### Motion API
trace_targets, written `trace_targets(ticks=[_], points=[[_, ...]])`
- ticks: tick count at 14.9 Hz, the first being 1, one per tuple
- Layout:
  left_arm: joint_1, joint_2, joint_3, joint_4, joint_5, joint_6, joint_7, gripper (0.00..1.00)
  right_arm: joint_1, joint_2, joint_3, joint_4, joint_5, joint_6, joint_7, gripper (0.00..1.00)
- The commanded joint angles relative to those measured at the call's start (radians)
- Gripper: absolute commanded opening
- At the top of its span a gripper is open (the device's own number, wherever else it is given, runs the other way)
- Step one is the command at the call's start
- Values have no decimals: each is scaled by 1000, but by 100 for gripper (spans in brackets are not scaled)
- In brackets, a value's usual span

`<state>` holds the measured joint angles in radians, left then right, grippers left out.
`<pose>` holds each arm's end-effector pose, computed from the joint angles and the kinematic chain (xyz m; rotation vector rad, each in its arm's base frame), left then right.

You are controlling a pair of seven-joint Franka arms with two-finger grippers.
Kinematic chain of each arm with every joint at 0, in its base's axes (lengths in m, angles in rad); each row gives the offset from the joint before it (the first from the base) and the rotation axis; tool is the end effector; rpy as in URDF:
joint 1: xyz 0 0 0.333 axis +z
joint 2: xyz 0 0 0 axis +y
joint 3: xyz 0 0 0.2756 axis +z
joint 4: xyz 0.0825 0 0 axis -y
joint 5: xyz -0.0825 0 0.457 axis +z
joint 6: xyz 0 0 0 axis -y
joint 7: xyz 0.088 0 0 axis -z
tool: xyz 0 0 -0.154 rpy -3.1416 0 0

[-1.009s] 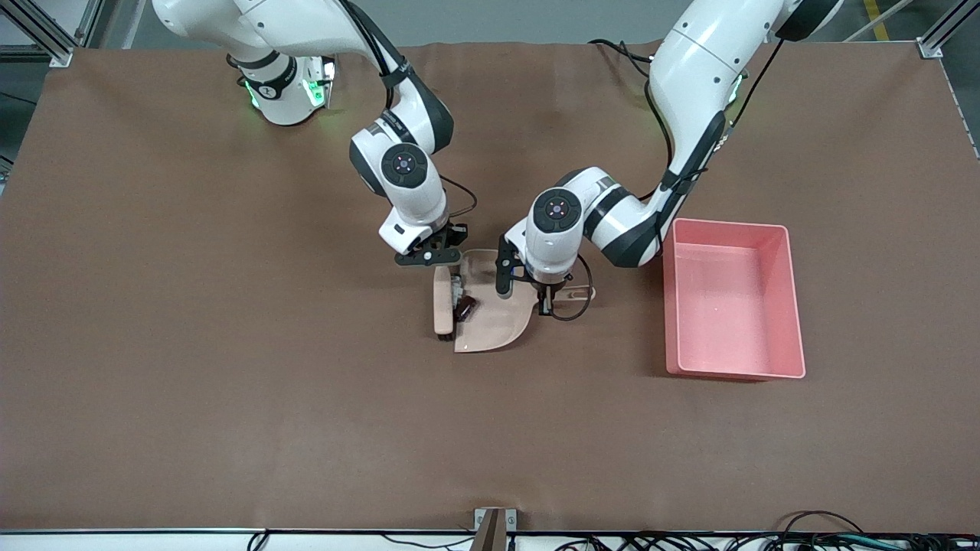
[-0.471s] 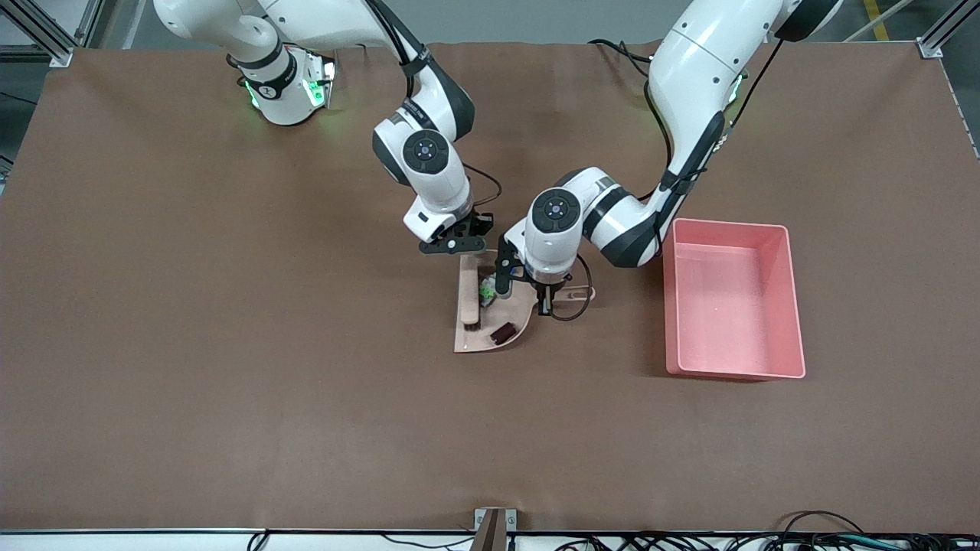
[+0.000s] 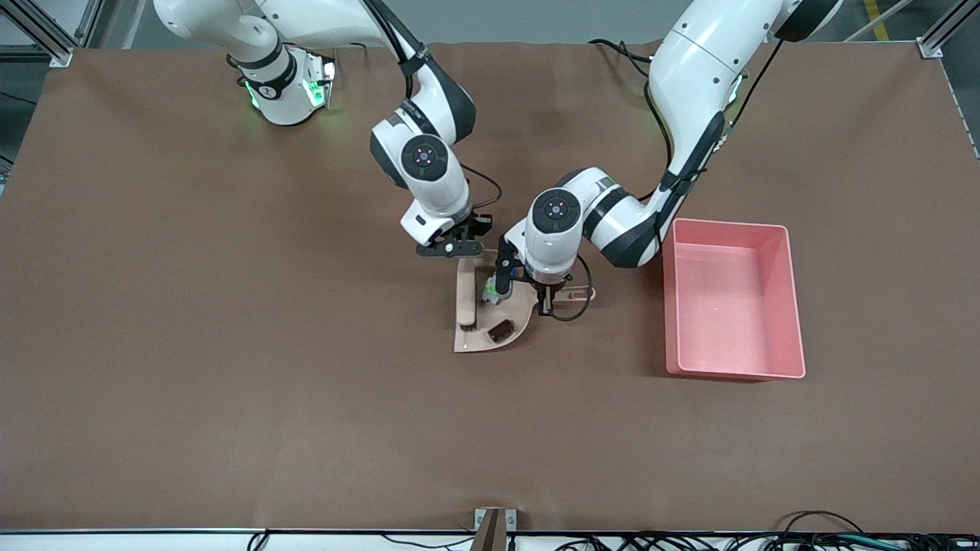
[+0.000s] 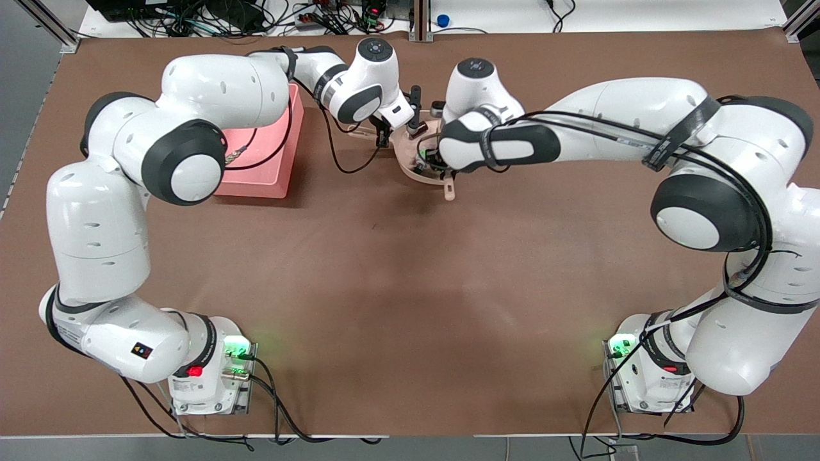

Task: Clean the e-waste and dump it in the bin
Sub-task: 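Sweep the capacitor and switch into the dustpan with the right gripper's brush, then carry the dustpan to the pink bin while the right gripper withdraws the brush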

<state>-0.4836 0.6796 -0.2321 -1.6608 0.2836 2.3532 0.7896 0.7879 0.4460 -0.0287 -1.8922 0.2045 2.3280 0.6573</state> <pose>0.5512 -0.4598 0.0953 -2.0901 2.2619 -0.0558 0.4768 0.4661 0.1340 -3.0409 0.0559 0.1449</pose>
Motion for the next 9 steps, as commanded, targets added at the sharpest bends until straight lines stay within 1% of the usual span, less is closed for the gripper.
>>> trace_targets(ticks=[1,3,4,5,6,8,9], points=[[3,35,0,33,16,12,-4,7,-93,-157,9,-82,18,-67,-57,0],[10,11,-1,33,16,12,2,5,-151,-236,7,-114,19,-143,-55,0],[13,-4,-1,33,16,6,5,4,-192,-268,3,-142,21,-160,-51,0],[32,-30,-7,29,12,1,17,4,-253,-301,3,-187,19,-160,-56,0],[54,-47,-12,26,14,-14,39,4,-292,-340,3,-238,19,-160,-67,0],[92,-84,-15,26,6,-41,100,4,-372,-381,-2,-297,9,-183,-144,0],[114,-101,-15,26,3,-51,124,4,-437,-382,0,-301,9,-220,-219,0]])
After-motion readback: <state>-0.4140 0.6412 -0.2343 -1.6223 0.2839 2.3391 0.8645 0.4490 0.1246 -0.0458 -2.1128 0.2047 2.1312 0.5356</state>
